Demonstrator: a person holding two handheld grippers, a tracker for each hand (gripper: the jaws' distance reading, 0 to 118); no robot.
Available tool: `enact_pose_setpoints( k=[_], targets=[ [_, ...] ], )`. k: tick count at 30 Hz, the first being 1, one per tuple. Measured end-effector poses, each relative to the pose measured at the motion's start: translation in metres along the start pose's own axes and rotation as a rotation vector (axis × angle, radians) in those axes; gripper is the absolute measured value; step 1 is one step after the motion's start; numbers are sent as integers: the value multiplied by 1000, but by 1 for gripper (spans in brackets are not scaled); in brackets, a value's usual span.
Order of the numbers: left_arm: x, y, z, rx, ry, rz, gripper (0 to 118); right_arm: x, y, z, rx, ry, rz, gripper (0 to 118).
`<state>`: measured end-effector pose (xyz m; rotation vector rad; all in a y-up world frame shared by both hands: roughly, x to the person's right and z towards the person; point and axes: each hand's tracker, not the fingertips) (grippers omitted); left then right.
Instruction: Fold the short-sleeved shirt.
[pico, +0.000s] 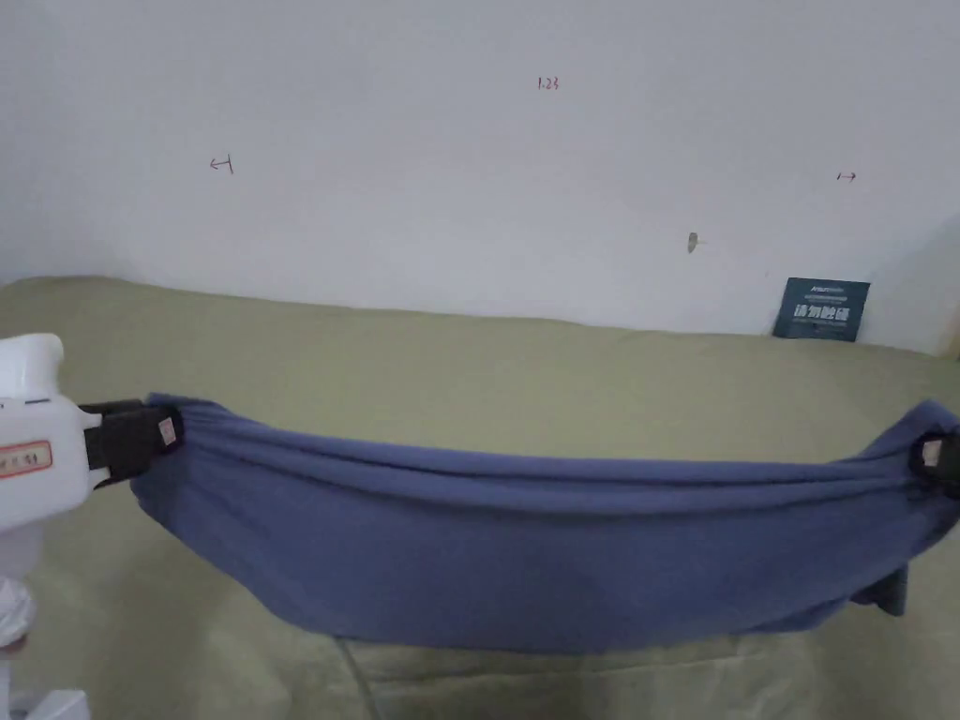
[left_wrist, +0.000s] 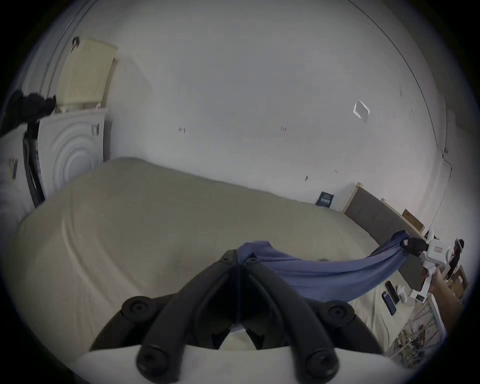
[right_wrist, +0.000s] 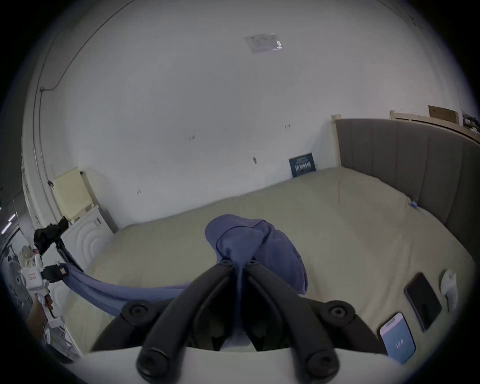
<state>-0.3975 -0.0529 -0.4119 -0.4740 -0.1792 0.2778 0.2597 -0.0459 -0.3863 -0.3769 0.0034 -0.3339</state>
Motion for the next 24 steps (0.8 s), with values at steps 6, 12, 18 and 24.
enact_pose_setpoints(
  k=[6, 12, 18, 24],
  targets=[
    [-4, -86, 42, -85, 35, -6, 2, 25, -77, 41, -124, -24, -59, 0],
    [-23, -169, 84, -206, 36, 147, 2, 47, -146, 82, -204, -84, -142, 1],
    [-31, -217, 96, -323, 74, 154, 3, 60, -180, 96, -273, -116, -181, 1],
    [-42, -241, 99, -319, 110, 249, 12, 58, -195, 104, -276, -150, -234, 2]
  ],
)
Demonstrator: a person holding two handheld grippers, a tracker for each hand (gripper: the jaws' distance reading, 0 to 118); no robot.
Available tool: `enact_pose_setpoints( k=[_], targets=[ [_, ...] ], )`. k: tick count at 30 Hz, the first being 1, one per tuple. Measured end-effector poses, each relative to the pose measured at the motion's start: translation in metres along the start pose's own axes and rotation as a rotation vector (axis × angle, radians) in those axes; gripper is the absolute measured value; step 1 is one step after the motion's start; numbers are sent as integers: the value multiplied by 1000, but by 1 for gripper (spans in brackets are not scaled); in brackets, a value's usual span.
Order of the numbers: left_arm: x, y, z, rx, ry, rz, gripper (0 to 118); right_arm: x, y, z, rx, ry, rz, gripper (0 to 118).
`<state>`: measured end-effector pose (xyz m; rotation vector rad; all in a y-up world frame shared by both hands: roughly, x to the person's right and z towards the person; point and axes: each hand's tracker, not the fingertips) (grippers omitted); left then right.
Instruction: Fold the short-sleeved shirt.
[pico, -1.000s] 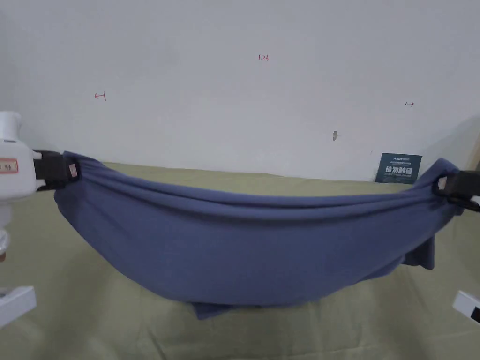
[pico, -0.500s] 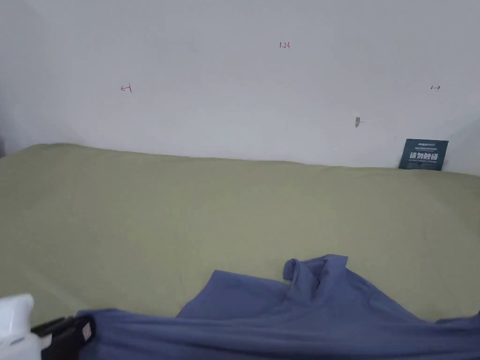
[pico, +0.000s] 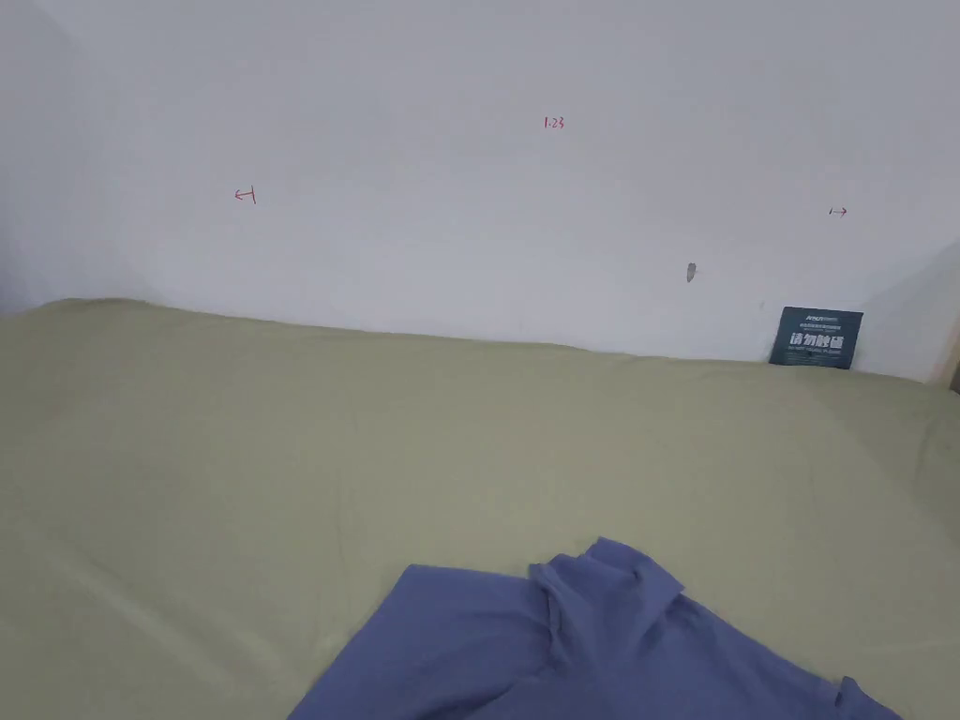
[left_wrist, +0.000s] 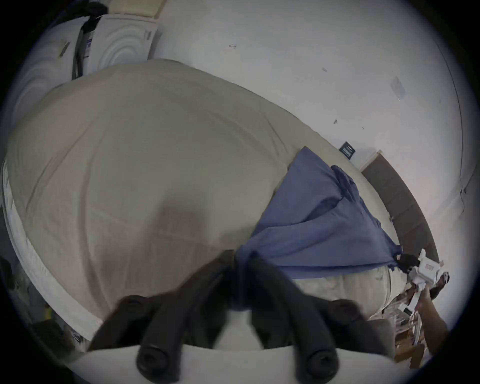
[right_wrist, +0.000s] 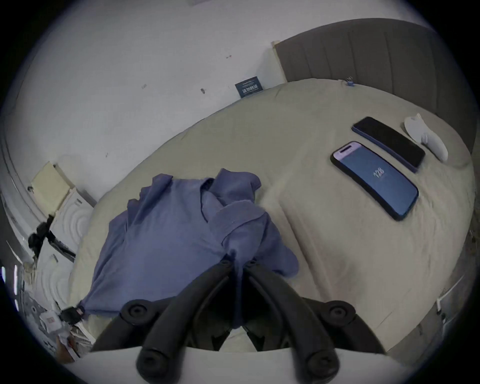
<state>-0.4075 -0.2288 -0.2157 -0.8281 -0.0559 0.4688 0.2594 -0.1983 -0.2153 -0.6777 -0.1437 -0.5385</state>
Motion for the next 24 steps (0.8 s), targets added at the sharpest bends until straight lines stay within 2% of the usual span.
enact_pose_setpoints(
  k=[1, 2, 3, 4, 5, 8, 10, 14, 16, 17, 18, 19, 20, 21, 22, 23, 24],
  targets=[
    [-2, -4, 0, 5, 3, 7, 38, -1, -1, 3, 6, -3, -12, 6],
    [-5, -7, 5, 31, -55, 35, 53, 4, -5, 4, 28, -16, -24, 30],
    [-1, -5, 13, 63, -87, 53, 67, 5, -4, 9, 47, -9, -28, 62],
    [4, -2, 20, 74, -67, 47, 88, 2, -1, 18, 53, 6, -24, 93],
    [14, 2, 30, 104, -52, 22, 97, -4, 3, 31, 126, 20, 1, 103],
    [55, 19, 66, 337, -81, -185, 98, -36, 16, 70, 329, 31, 173, 103],
    [92, 30, 83, 454, -75, -317, 98, -70, 24, 95, 503, 44, 292, 103],
    [152, 41, 97, 597, -76, -447, 98, -133, 25, 119, 678, 15, 527, 103],
    [175, 38, 97, 655, -50, -481, 95, -157, 19, 123, 690, -14, 588, 98],
    [182, 35, 95, 667, -58, -504, 94, -164, 17, 124, 679, -1, 595, 80],
    [190, 33, 92, 649, -51, -492, 90, -171, 15, 123, 659, 11, 587, 50],
    [195, 33, 90, 626, -67, -497, 71, -175, 13, 123, 649, 30, 589, 16],
    [198, 32, 88, 612, -119, -495, 44, -178, 11, 120, 631, 45, 590, 0],
    [199, 31, 86, 604, -114, -490, 9, -181, 8, 118, 620, 40, 594, 0],
    [203, 28, 84, 608, -92, -477, 0, -181, 6, 117, 630, 35, 590, 0],
    [203, 26, 83, 622, -19, -457, 0, -181, 5, 118, 630, 39, 588, 0],
    [201, 27, 84, 634, -41, -441, 0, -181, 5, 118, 623, 59, 576, 0]
  ],
)
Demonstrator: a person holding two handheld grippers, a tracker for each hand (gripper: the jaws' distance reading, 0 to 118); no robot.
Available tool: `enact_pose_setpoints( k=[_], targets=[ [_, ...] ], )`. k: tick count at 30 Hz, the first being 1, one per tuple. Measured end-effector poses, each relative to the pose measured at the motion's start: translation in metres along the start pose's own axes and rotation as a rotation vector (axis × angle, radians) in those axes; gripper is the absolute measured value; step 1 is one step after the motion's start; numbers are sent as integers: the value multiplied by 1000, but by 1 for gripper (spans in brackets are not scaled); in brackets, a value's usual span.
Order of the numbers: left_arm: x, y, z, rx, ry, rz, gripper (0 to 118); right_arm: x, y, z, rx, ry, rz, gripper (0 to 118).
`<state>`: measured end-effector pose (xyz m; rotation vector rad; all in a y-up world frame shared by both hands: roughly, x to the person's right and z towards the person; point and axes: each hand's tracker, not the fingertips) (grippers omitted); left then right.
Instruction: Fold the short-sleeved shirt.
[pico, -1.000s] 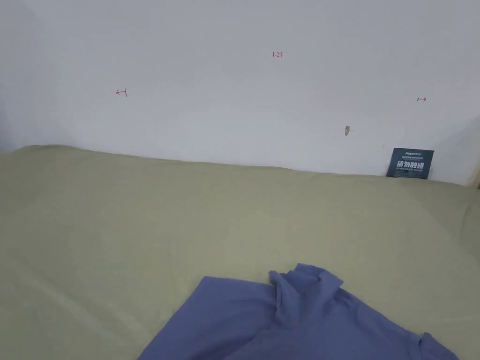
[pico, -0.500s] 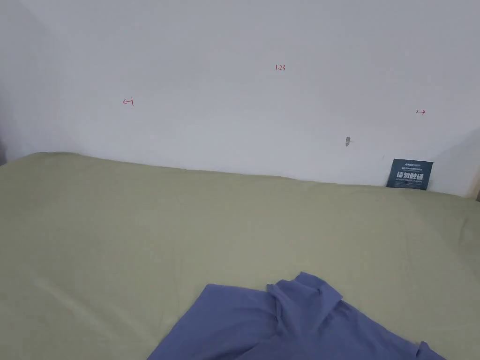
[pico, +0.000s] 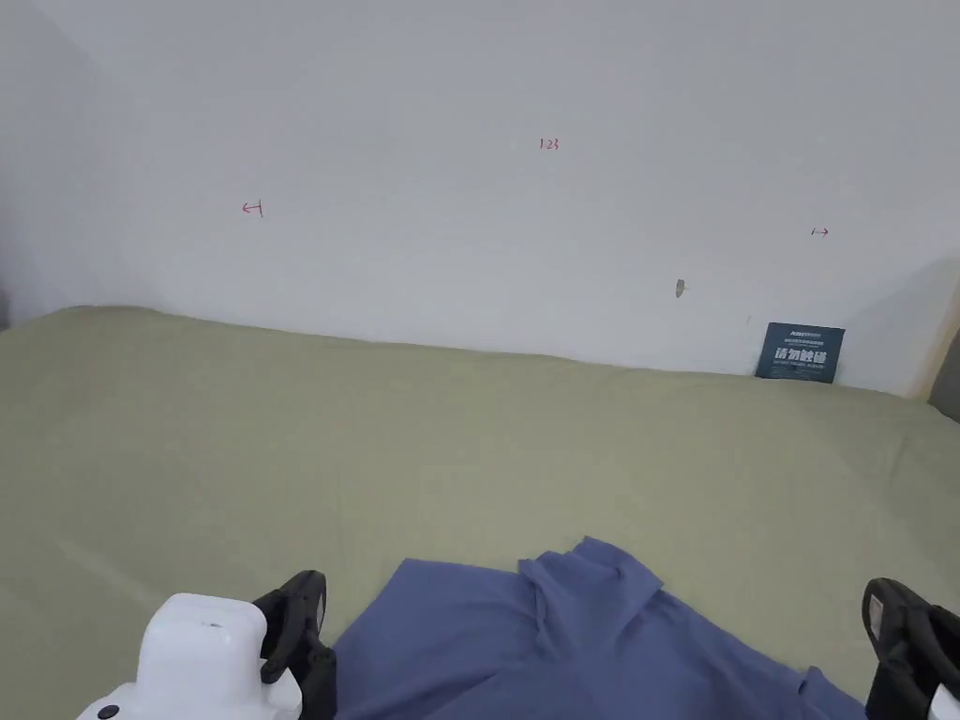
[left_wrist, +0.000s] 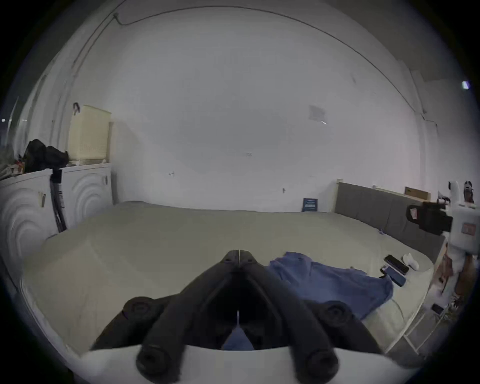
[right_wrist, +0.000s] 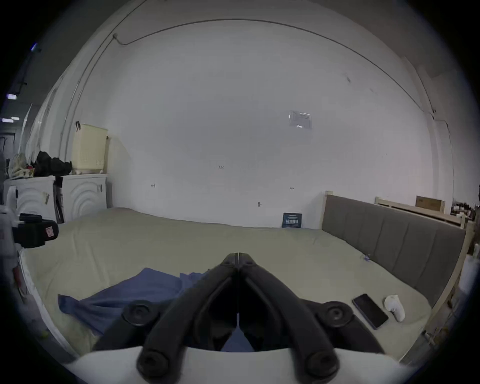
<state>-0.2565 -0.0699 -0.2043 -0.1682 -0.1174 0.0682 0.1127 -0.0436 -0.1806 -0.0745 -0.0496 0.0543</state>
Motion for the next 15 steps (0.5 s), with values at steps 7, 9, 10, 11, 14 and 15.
enact_pose_setpoints(
  k=[7, 9, 10, 11, 14, 15],
  targets=[
    [-51, 11, -3, 11, 99, -63, 5, 6, 5, 0, -19, 4, -12, 0],
    [-80, 9, -14, -113, 95, -99, 54, 10, 4, 1, -20, 9, -4, 0],
    [-93, 4, -23, -174, 130, -91, 83, 11, 4, 2, -26, 9, 2, 0],
    [-109, -1, -33, -277, 99, -61, 105, 13, 2, 1, -39, 11, 4, 0],
    [-144, -26, -61, -578, -12, 50, 105, 18, -5, -1, -89, 21, -17, 0],
    [-149, -39, -70, -676, -20, 60, 104, 20, -7, -2, -105, 22, -22, 0]
  ],
)
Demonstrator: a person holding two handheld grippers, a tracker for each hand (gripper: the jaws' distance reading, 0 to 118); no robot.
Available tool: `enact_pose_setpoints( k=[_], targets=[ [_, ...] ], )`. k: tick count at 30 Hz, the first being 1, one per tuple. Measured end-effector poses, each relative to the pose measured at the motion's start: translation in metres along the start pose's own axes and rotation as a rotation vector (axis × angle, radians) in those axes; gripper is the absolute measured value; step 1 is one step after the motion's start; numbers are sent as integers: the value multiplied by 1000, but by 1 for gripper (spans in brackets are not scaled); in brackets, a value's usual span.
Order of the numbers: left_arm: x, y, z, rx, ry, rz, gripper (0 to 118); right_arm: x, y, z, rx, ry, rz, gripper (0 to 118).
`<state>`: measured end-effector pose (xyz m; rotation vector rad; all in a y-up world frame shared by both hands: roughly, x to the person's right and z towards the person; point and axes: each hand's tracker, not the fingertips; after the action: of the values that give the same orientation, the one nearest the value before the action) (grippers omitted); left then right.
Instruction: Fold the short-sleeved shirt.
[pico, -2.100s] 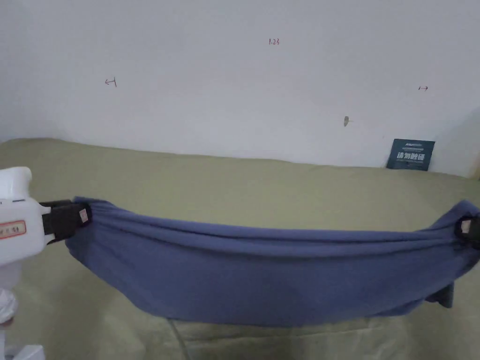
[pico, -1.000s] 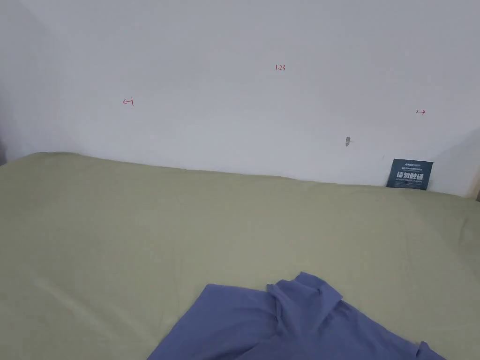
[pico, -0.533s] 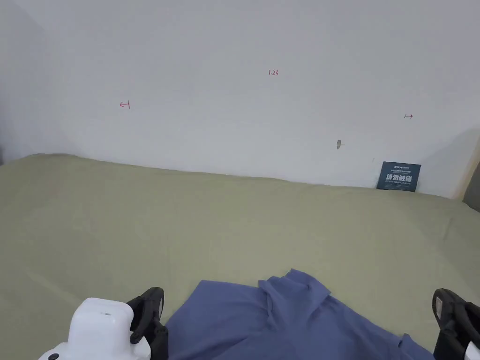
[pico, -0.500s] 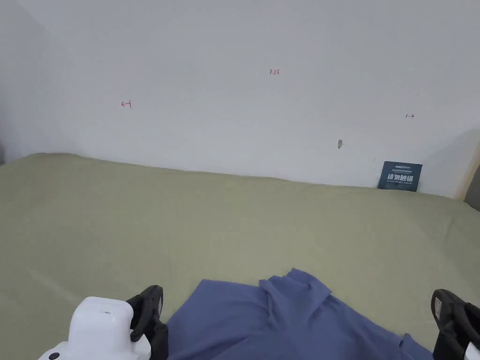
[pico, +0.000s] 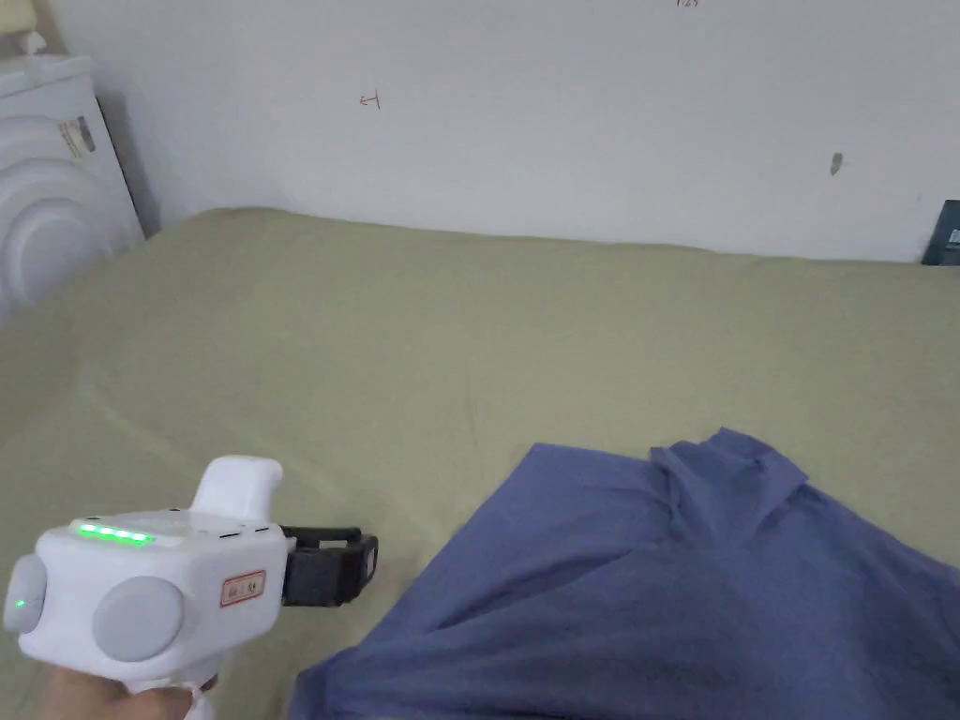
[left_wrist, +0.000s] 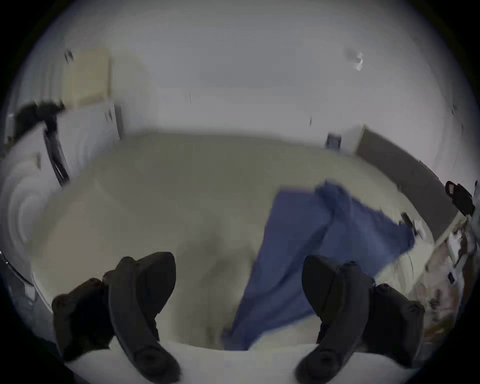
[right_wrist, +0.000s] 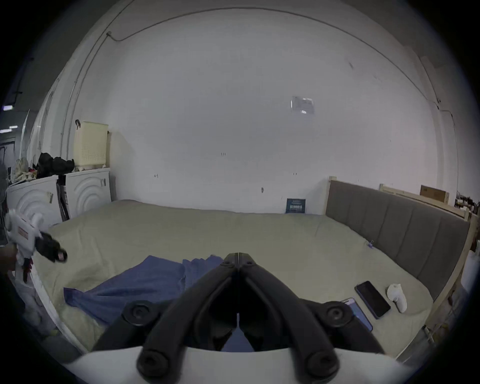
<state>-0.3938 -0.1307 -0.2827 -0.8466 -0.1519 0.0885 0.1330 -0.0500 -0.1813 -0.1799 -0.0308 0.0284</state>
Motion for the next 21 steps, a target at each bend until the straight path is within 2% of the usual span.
enact_pose_setpoints(
  k=[1, 2, 5, 7, 8, 11, 13, 14, 15, 19, 21],
  targets=[
    [-2, -5, -12, -100, 20, -14, 103, 2, -2, -1, -19, 4, -2, 0],
    [-1, -12, -20, -112, 36, -34, 100, 3, -4, -3, -30, 4, 2, 0],
    [7, -29, -40, -222, 7, -97, 80, 8, -14, -9, -69, 4, 2, 0],
    [14, -43, -46, -273, 1, -105, 72, 11, -18, -15, -98, 13, -1, 0],
    [17, -49, -49, -297, -12, -110, 61, 11, -20, -18, -110, 11, 0, 0],
    [24, -60, -48, -267, 3, -46, 9, 11, -18, -29, -142, 19, -8, 0],
    [26, -60, -49, -235, -69, 8, 8, 12, -14, -43, -179, 34, -7, 0],
    [27, -61, -48, -247, -8, -19, 8, 14, -11, -53, -192, 48, 2, 0],
    [28, -60, -49, -253, -13, -36, 8, 16, -6, -66, -207, 67, 12, 0],
    [26, -58, -48, -253, -20, -46, 8, 24, 33, -153, -353, 245, 37, 0],
    [22, -59, -50, -257, -33, -22, 8, 23, 51, -212, -475, 321, 82, 0]
  ],
)
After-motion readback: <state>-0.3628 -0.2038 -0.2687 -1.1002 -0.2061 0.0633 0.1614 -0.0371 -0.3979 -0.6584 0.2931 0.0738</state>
